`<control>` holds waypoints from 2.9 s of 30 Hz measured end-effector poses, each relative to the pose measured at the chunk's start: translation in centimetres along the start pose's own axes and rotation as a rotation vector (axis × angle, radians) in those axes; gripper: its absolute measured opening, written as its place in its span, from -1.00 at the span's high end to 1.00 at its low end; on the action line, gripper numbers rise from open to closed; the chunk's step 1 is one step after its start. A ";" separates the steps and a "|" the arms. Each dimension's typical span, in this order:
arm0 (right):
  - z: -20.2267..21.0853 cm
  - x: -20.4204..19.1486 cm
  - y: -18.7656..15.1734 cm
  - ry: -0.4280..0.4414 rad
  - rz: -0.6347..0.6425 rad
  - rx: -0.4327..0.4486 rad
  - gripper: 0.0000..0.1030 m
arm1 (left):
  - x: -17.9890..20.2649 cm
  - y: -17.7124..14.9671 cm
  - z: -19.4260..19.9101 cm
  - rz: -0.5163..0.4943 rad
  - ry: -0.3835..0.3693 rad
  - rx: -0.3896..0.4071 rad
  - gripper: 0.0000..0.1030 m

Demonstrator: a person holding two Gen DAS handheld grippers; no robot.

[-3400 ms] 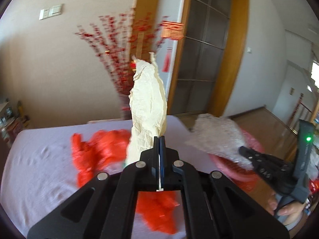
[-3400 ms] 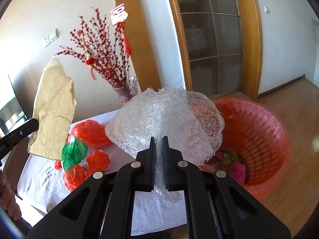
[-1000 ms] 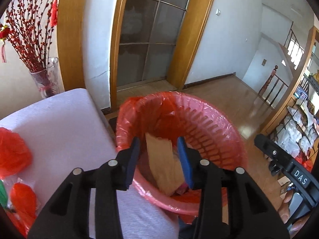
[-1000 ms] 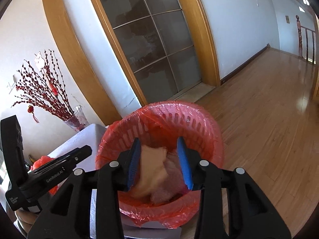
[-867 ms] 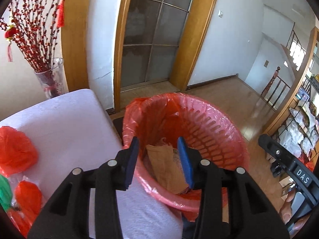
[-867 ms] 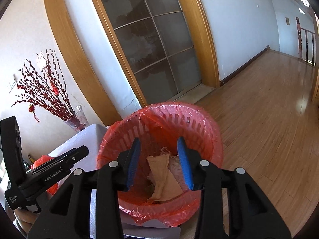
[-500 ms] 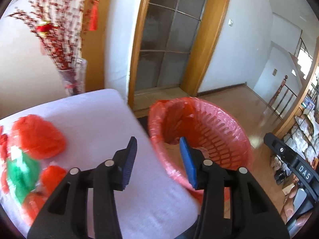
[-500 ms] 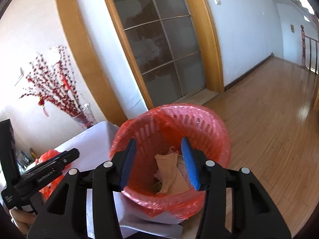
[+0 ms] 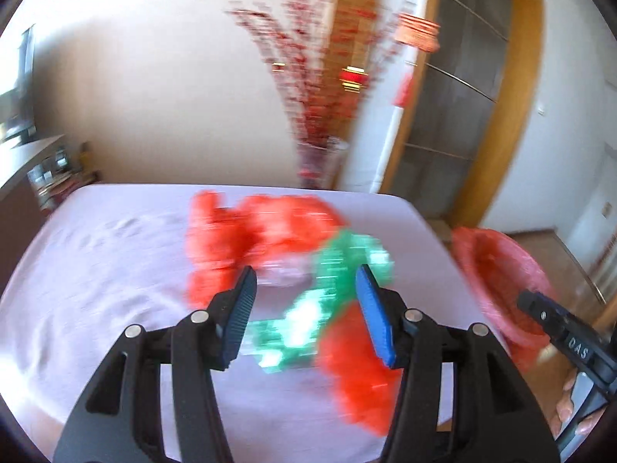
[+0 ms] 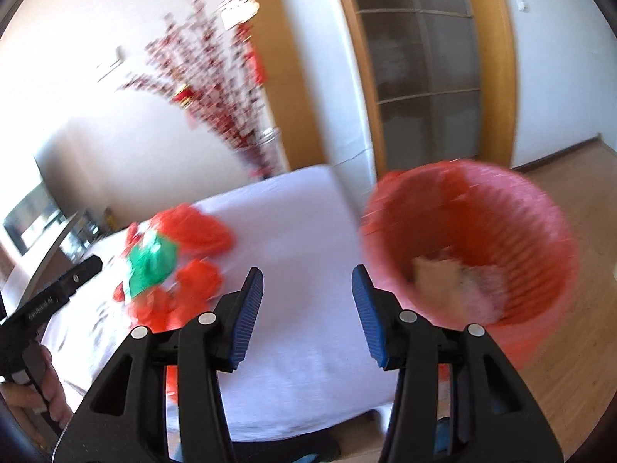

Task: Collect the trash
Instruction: 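Move both grippers back over the bags on the table, then grasp the knotted red bag with the right gripper while the left gripper grasps the green bag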

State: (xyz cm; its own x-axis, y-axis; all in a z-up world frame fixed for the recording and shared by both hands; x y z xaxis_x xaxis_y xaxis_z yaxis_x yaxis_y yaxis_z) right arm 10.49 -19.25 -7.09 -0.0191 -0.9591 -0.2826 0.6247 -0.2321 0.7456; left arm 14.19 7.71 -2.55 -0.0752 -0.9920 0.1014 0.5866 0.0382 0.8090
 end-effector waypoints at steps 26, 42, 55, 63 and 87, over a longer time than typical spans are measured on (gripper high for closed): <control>-8.0 -9.3 -6.2 0.104 0.138 -0.265 0.31 | -6.9 -2.4 0.4 0.089 0.081 -0.032 -0.08; -5.6 -2.8 -4.6 -0.044 0.067 -0.183 0.40 | -1.5 -2.8 -0.8 -0.022 -0.018 -0.041 -0.16; -4.0 1.7 -3.0 -0.115 -0.012 -0.122 0.40 | 2.5 -5.2 -2.0 -0.130 -0.090 -0.086 -0.17; -3.7 1.9 -2.9 -0.110 -0.018 -0.117 0.40 | 3.2 -5.7 -2.5 -0.159 -0.113 -0.091 -0.17; -3.5 2.0 -3.2 -0.099 -0.033 -0.124 0.40 | 7.5 -7.9 -6.3 -0.202 -0.185 -0.215 0.33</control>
State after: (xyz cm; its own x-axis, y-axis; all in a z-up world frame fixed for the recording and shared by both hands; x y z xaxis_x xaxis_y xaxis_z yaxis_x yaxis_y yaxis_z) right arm 11.16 -19.91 -12.14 -0.1143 -0.9639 -0.2404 0.7140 -0.2480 0.6548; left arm 14.10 -0.77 -11.85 -0.3403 -0.9376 0.0711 0.7002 -0.2022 0.6847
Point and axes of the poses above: each gripper's, at about its wrist camera, not at the fingertips, and z roughly against the way its jaws point, x to its right, y to its top, the point moved 5 cm from there along -z, roughly the way its jaws point, and after that the axes turned 3 degrees about -z, right-handed, at the moved point
